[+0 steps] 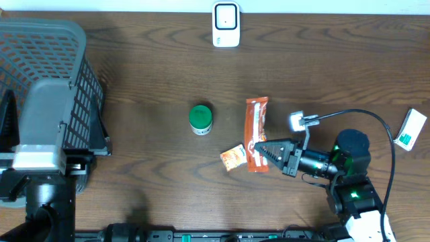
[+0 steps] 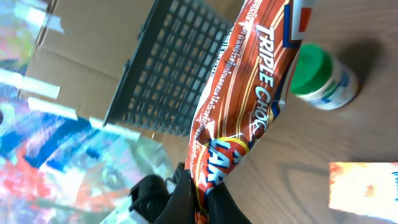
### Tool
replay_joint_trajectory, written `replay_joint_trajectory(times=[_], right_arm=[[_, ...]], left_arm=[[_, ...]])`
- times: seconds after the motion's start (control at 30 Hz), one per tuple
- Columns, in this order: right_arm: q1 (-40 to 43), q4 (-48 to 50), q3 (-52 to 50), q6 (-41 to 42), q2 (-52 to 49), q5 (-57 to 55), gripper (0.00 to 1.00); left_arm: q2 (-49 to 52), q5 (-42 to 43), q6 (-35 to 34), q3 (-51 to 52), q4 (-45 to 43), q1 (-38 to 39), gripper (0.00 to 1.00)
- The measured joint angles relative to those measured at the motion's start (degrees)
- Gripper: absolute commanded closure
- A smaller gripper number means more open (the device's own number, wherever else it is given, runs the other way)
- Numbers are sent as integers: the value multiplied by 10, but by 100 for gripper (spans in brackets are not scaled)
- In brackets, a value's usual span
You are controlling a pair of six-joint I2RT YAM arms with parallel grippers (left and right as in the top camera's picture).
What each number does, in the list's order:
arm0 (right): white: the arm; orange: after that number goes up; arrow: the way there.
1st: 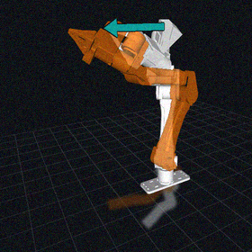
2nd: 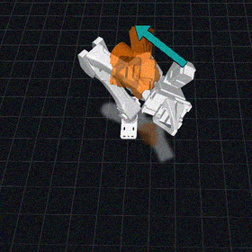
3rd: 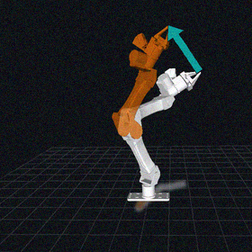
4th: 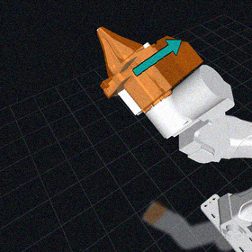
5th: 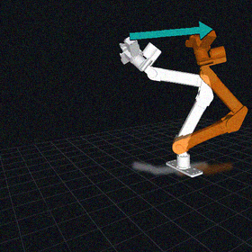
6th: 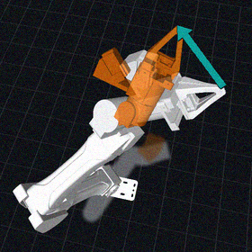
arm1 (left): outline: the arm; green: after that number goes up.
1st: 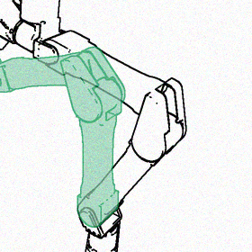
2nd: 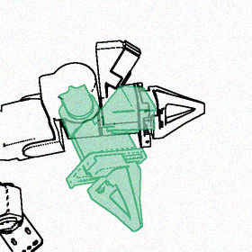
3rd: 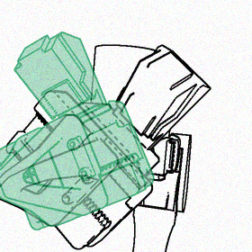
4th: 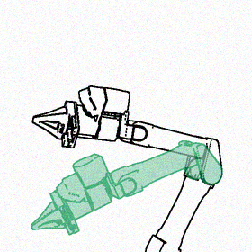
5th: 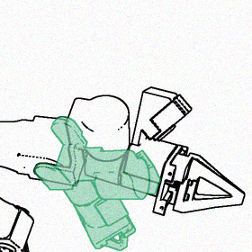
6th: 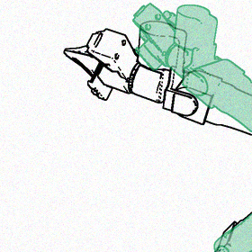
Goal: Scan the item barcode
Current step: 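Lift the chocolate bar and carry it up to the white scanner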
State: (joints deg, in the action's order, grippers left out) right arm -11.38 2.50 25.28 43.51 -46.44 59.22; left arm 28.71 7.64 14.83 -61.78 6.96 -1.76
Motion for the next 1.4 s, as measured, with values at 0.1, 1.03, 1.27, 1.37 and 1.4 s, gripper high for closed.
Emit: replay_joint_trajectory(times=[0.1,1.03,1.27,1.37,1.4], right_arm=[[-17,3,0,2,0,-12,99],[-91,-424,875,-471,-718,-641,99],[-93,-419,1021,-574,-892,-780,99],[-99,-393,1054,-619,-939,-825,99],[-102,-382,1057,-633,-949,-837,99]], left_arm=[[0,0,0,0,0,0,1],[0,2,0,0,-4,0,1],[0,2,0,0,-3,0,1],[1,2,0,0,-4,0,1],[1,2,0,0,-3,0,1]])
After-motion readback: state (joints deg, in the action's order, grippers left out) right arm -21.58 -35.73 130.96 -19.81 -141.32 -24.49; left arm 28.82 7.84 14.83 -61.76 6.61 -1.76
